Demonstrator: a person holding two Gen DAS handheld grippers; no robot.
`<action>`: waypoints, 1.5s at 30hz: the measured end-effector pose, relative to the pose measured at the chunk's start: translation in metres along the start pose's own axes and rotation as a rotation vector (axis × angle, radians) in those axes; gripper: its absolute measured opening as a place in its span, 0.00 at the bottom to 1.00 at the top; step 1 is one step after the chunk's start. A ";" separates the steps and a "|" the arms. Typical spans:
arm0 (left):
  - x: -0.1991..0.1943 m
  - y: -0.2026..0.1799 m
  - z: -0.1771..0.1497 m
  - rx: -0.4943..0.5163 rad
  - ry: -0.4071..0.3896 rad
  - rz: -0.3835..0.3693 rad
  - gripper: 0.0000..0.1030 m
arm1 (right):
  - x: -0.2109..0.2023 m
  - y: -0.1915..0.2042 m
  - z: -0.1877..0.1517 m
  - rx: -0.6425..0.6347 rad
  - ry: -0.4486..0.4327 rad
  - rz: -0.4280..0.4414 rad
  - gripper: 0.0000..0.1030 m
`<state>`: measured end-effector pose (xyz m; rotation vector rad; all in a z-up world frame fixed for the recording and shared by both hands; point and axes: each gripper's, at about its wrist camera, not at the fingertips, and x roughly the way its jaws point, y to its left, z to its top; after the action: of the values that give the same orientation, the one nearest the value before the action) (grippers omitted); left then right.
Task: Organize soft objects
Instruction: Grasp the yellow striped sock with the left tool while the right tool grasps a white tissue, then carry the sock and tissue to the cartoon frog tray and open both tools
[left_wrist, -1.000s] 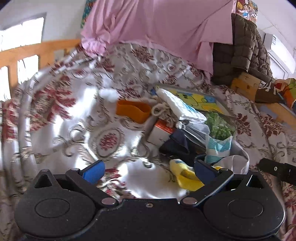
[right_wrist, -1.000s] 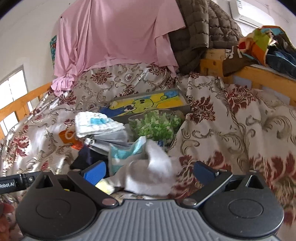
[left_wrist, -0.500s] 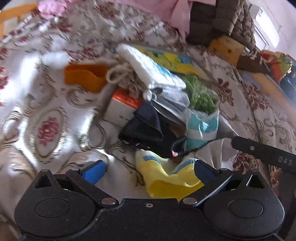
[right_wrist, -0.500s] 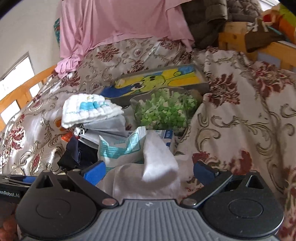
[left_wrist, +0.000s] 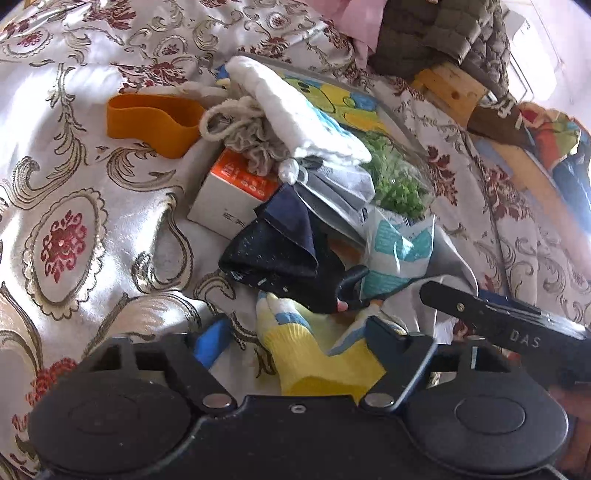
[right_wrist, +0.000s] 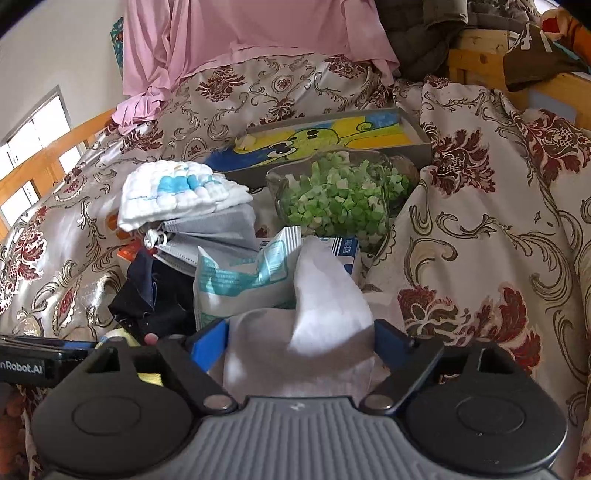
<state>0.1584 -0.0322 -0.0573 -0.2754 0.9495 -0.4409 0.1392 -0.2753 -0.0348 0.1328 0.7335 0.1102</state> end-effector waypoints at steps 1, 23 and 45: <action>0.001 -0.002 0.000 0.007 0.004 -0.005 0.64 | 0.000 0.001 -0.001 -0.005 0.001 -0.001 0.81; -0.012 -0.024 -0.025 -0.071 0.040 -0.056 0.09 | -0.032 0.001 -0.001 -0.034 -0.136 -0.080 0.07; -0.109 -0.072 0.018 0.091 -0.086 -0.169 0.07 | -0.081 -0.004 0.004 -0.022 -0.393 -0.013 0.07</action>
<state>0.1017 -0.0429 0.0609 -0.2910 0.8227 -0.6207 0.0827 -0.2917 0.0209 0.1241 0.3412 0.0759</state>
